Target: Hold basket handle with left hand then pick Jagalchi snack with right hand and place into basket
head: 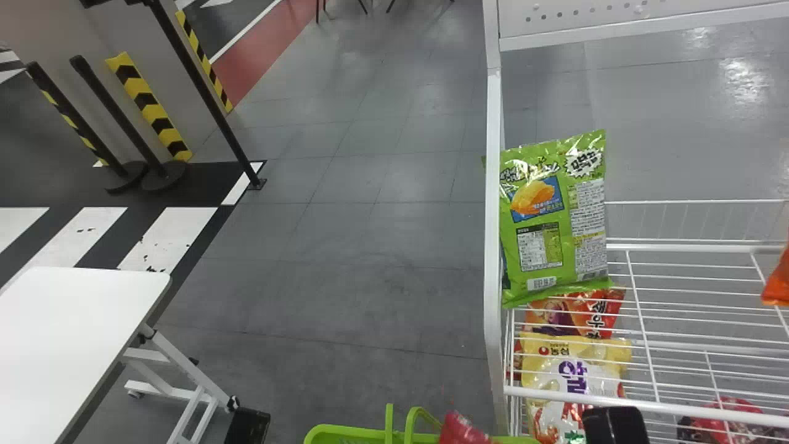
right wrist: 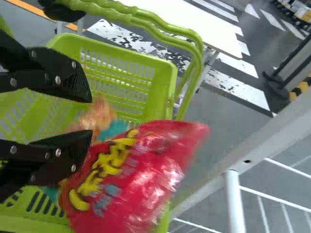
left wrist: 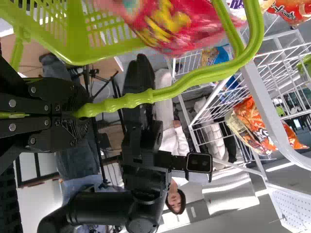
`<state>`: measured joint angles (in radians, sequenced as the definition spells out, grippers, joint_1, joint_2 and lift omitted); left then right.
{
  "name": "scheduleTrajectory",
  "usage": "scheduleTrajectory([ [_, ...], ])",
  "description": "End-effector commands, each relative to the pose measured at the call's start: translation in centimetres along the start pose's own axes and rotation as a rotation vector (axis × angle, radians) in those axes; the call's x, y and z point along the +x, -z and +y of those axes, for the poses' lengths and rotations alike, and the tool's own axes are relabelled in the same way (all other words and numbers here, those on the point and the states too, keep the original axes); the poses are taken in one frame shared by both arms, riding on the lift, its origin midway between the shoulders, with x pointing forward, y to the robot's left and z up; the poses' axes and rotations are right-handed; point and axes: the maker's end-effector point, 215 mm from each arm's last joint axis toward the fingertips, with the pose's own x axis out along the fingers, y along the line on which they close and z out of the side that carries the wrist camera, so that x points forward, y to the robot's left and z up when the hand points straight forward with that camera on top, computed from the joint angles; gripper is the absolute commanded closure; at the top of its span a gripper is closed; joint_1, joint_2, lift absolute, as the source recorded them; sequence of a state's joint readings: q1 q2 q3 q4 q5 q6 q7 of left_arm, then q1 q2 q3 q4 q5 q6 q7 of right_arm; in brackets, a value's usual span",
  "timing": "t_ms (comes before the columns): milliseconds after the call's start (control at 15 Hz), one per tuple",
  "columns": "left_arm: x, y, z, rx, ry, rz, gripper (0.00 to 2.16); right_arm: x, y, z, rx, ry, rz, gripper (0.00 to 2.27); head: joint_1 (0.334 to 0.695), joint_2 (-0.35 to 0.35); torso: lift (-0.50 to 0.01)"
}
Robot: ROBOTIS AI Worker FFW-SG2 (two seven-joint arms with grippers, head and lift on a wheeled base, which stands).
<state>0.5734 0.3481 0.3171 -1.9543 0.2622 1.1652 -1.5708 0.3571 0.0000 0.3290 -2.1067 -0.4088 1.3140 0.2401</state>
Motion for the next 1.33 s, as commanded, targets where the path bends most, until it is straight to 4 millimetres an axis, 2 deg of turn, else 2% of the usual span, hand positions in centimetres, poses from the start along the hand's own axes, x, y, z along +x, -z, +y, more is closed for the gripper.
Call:
scheduleTrajectory([
  [0, 0.0, 0.0, -0.2, -0.001, 0.011, 0.000, 2.14, -0.9, -0.4, -0.1, 0.006, 0.006, -0.020, 0.06, 0.695, 0.350, -0.009],
  [200, -0.2, 0.0, 0.0, -0.002, 0.008, -0.003, 2.14, -3.9, -2.2, -2.2, 0.030, 0.048, -0.104, 0.06, 0.695, 0.350, -0.009],
  [533, -0.1, -0.3, 0.1, 0.002, 0.009, -0.005, 2.14, -8.5, -5.4, -7.5, 0.024, 0.144, -0.360, 0.09, 0.695, 0.350, -0.009],
  [667, -0.1, -0.2, 0.2, -0.003, 0.010, -0.008, 2.14, -10.6, -5.9, -9.5, -0.004, 0.216, -0.437, 0.09, 0.695, 0.350, -0.009],
  [933, 0.0, -0.1, 0.4, -0.007, 0.012, -0.008, 2.14, -13.9, -8.2, -10.5, -0.112, 0.302, -0.603, 0.09, 0.695, 0.350, -0.009],
  [1067, 0.1, -0.1, 0.3, -0.008, 0.014, -0.008, 2.14, -15.4, -9.2, -10.6, -0.172, 0.337, -0.690, 0.09, 0.695, 0.314, -0.009],
  [1267, 0.1, -0.1, 0.3, -0.008, 0.014, -0.008, 2.14, -17.3, -9.6, -11.3, -0.240, 0.390, -0.792, 0.09, 0.695, 0.264, -0.009],
])
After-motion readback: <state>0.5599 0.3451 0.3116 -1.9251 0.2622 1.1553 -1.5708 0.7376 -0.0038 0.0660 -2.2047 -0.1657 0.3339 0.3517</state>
